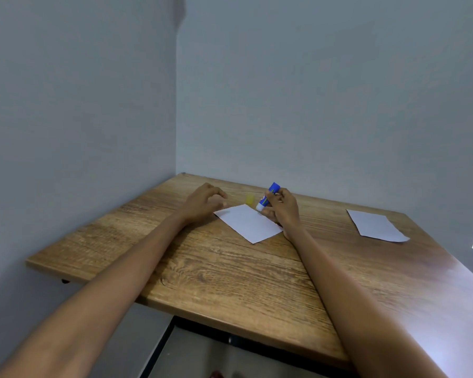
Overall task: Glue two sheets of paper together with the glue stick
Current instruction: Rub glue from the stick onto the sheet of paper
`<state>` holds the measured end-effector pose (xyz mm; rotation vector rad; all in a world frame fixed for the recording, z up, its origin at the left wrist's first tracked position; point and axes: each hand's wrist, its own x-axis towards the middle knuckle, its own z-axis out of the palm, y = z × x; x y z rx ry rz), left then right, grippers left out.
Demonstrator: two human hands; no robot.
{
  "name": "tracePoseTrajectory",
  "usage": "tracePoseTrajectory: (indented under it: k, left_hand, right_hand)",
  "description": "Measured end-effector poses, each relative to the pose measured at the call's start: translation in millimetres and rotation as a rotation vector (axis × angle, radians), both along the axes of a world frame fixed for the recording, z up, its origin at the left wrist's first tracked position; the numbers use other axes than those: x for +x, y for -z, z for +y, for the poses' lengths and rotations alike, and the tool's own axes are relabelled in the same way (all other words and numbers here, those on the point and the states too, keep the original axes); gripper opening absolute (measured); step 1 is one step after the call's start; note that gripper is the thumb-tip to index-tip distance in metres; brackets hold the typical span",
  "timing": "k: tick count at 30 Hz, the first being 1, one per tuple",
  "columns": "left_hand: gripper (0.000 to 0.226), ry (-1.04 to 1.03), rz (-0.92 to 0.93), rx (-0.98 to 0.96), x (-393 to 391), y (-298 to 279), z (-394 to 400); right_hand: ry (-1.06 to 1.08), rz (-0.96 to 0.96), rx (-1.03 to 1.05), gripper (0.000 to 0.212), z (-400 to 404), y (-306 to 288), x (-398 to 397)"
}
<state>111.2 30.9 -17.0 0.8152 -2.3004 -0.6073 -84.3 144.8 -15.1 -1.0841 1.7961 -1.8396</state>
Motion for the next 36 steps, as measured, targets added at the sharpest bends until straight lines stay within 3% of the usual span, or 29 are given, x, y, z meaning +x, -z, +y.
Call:
tracePoseTrajectory:
  k: [4, 7, 9, 14, 22, 36]
  left_hand:
    - [0.034, 0.006, -0.362, -0.234, -27.1, -16.1, 2.7]
    - [0.05, 0.022, -0.617, -0.223, -41.2, -26.8, -2.2]
    - [0.053, 0.033, -0.68, -0.188, -46.4, -30.7, -7.4]
    - [0.048, 0.054, -0.701, -0.184, -47.4, -26.0, -15.6]
    - [0.05, 0.083, -0.551, -0.116, -37.7, -5.1, -26.3]
    - [0.054, 0.078, -0.562, -0.121, -38.4, -5.0, -24.8]
  right_hand:
    - [0.012, -0.021, -0.118, 0.028, -7.2, -9.6, -1.7]
    - [0.027, 0.007, -0.124, 0.03, -15.7, -14.0, -5.7]
    - [0.029, 0.042, -0.076, 0.029, -22.5, -10.1, -7.5]
    - [0.019, 0.129, -0.022, 0.025, -34.9, -3.2, -5.7]
    - [-0.013, 0.189, -0.019, 0.024, -46.6, -3.1, 0.4]
    - [-0.023, 0.266, -0.003, 0.025, -53.0, 0.3, 2.4]
